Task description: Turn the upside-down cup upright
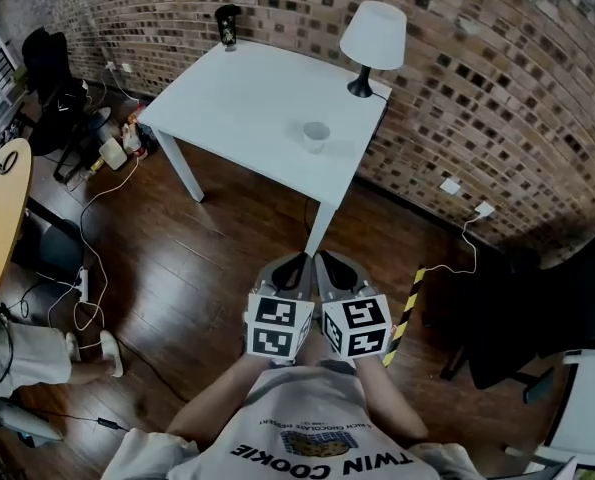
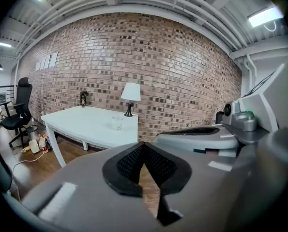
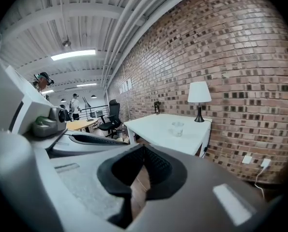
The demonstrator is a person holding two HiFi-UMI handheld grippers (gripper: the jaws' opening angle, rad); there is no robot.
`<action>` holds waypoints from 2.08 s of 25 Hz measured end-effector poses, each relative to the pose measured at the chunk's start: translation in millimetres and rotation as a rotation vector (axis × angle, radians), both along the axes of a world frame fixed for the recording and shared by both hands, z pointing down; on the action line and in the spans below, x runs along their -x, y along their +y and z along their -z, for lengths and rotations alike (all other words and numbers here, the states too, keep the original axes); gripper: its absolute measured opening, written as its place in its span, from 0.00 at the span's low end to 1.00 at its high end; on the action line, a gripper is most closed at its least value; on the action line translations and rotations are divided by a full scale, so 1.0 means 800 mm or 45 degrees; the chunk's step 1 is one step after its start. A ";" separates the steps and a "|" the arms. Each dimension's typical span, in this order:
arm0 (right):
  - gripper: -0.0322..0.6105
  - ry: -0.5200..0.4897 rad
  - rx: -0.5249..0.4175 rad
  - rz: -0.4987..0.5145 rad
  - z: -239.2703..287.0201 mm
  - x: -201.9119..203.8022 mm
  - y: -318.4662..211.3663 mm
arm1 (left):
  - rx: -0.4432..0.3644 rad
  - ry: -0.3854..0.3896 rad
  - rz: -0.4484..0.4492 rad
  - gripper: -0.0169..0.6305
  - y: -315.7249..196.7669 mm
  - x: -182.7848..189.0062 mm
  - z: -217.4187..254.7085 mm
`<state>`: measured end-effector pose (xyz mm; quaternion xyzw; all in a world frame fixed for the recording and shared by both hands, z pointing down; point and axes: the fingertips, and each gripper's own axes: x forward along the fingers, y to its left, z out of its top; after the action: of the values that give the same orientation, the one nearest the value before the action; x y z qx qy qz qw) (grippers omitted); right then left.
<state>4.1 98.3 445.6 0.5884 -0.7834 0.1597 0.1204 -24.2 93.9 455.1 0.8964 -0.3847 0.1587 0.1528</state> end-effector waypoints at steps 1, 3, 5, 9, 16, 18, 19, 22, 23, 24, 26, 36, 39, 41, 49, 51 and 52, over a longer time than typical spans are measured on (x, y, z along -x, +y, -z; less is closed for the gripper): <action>0.05 0.006 -0.002 -0.005 0.000 0.000 -0.010 | 0.005 0.002 -0.003 0.03 -0.010 0.001 -0.001; 0.05 0.027 -0.011 -0.010 0.000 0.000 -0.029 | 0.016 0.005 -0.007 0.03 -0.028 0.001 -0.004; 0.05 0.061 -0.022 0.002 -0.002 -0.001 -0.046 | 0.024 0.007 -0.007 0.03 -0.044 0.001 -0.007; 0.06 0.149 -0.048 0.046 -0.011 -0.007 -0.085 | 0.041 0.005 0.006 0.03 -0.084 -0.006 -0.018; 0.07 0.280 -0.044 0.152 -0.027 -0.034 -0.174 | 0.050 -0.018 0.066 0.03 -0.170 -0.029 -0.032; 0.07 0.325 -0.039 0.193 -0.030 -0.045 -0.206 | 0.061 -0.023 0.100 0.03 -0.197 -0.034 -0.036; 0.08 0.349 -0.031 0.217 -0.032 -0.050 -0.222 | 0.065 -0.027 0.120 0.03 -0.210 -0.037 -0.036; 0.14 0.445 0.020 0.299 -0.041 -0.064 -0.266 | 0.072 -0.036 0.180 0.03 -0.247 -0.043 -0.037; 0.17 0.473 0.041 0.328 -0.045 -0.068 -0.279 | 0.077 -0.038 0.198 0.03 -0.258 -0.045 -0.039; 0.19 0.496 0.060 0.357 -0.050 -0.071 -0.292 | 0.082 -0.042 0.215 0.03 -0.268 -0.046 -0.041; 0.20 0.546 0.083 0.418 -0.058 -0.076 -0.317 | 0.082 -0.053 0.252 0.03 -0.290 -0.048 -0.042; 0.20 0.871 0.173 0.714 -0.113 -0.085 -0.406 | 0.078 -0.108 0.378 0.03 -0.362 -0.041 -0.049; 0.20 0.906 0.215 0.765 -0.128 -0.083 -0.415 | 0.092 -0.098 0.385 0.03 -0.377 -0.038 -0.057; 0.19 0.921 0.249 0.807 -0.137 -0.079 -0.418 | 0.093 -0.097 0.379 0.03 -0.389 -0.037 -0.058; 0.10 0.884 0.361 0.799 -0.154 -0.071 -0.428 | 0.120 -0.074 0.275 0.03 -0.425 -0.034 -0.066; 0.09 0.848 0.386 0.778 -0.153 -0.068 -0.430 | 0.120 -0.064 0.243 0.03 -0.435 -0.033 -0.064; 0.09 0.823 0.398 0.764 -0.152 -0.066 -0.431 | 0.116 -0.060 0.229 0.03 -0.440 -0.033 -0.063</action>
<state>56.8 -246.4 566.9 0.3302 -0.8079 0.0424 0.4863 2.0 -258.2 505.2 0.8463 -0.4594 0.1827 0.1981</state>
